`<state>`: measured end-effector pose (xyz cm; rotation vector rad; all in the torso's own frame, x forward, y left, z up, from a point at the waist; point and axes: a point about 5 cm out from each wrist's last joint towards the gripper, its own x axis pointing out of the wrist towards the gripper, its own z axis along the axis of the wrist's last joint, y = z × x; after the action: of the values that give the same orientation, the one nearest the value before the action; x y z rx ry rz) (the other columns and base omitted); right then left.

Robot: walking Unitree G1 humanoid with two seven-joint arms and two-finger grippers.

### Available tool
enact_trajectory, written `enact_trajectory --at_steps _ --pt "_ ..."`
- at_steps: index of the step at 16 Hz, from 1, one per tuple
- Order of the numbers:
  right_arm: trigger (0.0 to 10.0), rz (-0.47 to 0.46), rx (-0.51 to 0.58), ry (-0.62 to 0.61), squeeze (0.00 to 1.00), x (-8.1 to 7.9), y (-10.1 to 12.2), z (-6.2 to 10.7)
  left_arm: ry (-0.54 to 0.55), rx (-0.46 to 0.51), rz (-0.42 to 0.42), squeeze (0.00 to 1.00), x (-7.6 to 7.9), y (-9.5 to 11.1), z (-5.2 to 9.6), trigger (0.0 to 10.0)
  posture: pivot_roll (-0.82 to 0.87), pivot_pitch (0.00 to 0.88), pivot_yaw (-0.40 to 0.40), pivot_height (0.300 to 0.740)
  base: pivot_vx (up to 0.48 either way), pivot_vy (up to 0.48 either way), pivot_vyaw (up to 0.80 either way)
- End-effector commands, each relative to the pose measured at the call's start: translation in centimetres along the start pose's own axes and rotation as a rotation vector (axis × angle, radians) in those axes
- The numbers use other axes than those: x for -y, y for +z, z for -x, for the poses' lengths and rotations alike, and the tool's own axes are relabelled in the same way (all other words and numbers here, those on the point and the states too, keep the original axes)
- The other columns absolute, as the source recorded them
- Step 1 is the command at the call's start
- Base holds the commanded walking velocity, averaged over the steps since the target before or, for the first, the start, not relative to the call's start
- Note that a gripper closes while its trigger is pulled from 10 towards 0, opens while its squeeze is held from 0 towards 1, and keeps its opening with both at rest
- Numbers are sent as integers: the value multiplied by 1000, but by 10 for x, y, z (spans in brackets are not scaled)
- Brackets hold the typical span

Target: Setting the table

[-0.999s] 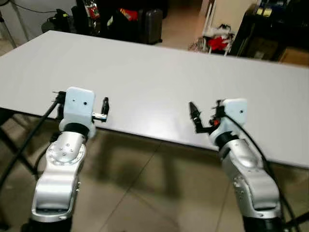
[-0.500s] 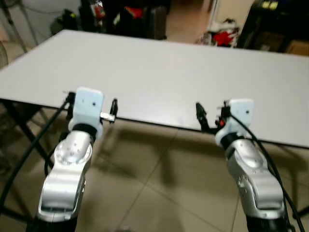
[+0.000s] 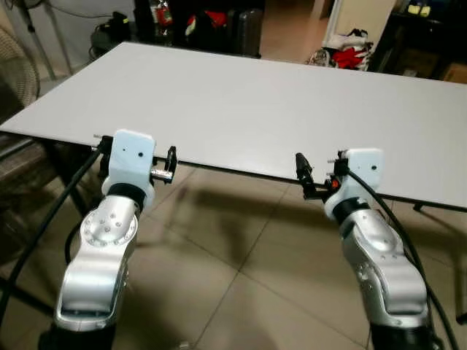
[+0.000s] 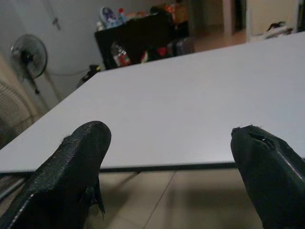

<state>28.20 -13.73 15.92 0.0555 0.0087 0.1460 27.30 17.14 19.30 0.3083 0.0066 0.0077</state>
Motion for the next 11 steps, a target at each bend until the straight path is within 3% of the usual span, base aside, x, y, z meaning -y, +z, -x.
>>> enact_trajectory --at_steps 1,11 --pt "10000 7 8 -5 1000 2 3 -2 -6 8 2 0 1 2 -1 10000 -12 0 -10 740 0 319 0" --pt "10000 -14 7 -15 1000 0 1 -5 -9 7 -13 0 -3 3 -4 10000 0 0 6 740 0 323 0"
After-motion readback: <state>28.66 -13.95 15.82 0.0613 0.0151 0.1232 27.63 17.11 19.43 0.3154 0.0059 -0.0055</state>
